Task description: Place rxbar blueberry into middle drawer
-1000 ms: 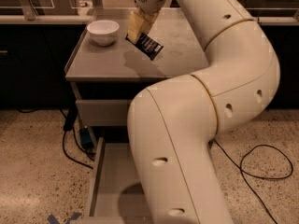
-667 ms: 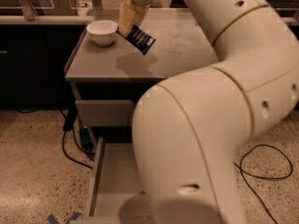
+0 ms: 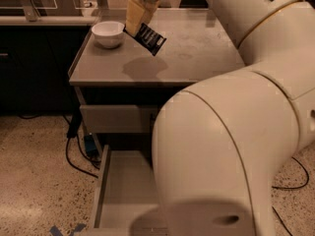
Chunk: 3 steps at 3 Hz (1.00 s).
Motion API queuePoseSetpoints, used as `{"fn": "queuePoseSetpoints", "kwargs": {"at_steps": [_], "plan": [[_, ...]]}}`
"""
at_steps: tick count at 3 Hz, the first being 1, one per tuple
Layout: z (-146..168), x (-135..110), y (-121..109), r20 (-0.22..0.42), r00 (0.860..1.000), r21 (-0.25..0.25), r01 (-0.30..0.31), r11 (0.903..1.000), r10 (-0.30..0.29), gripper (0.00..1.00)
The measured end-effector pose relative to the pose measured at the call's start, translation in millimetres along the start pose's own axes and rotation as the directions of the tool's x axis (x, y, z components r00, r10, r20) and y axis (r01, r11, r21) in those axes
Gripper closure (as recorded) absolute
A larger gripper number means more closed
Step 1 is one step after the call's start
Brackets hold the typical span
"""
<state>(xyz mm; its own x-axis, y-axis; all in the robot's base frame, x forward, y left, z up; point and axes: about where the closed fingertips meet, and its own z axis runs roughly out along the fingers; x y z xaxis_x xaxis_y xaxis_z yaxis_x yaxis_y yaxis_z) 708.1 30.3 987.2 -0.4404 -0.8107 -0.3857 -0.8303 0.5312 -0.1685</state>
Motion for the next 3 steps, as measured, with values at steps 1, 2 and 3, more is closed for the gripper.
{"fn": "queuePoseSetpoints", "kwargs": {"at_steps": [1, 2, 3], "plan": [[2, 3, 12, 0.034, 0.999, -0.047, 0.003, 0.9989, -0.001, 1.00], [-9, 6, 34, 0.067, 0.998, -0.067, -0.008, 0.9977, 0.013, 1.00], [-27, 8, 83, 0.037, 0.999, -0.081, -0.002, 0.9968, 0.005, 1.00]]}}
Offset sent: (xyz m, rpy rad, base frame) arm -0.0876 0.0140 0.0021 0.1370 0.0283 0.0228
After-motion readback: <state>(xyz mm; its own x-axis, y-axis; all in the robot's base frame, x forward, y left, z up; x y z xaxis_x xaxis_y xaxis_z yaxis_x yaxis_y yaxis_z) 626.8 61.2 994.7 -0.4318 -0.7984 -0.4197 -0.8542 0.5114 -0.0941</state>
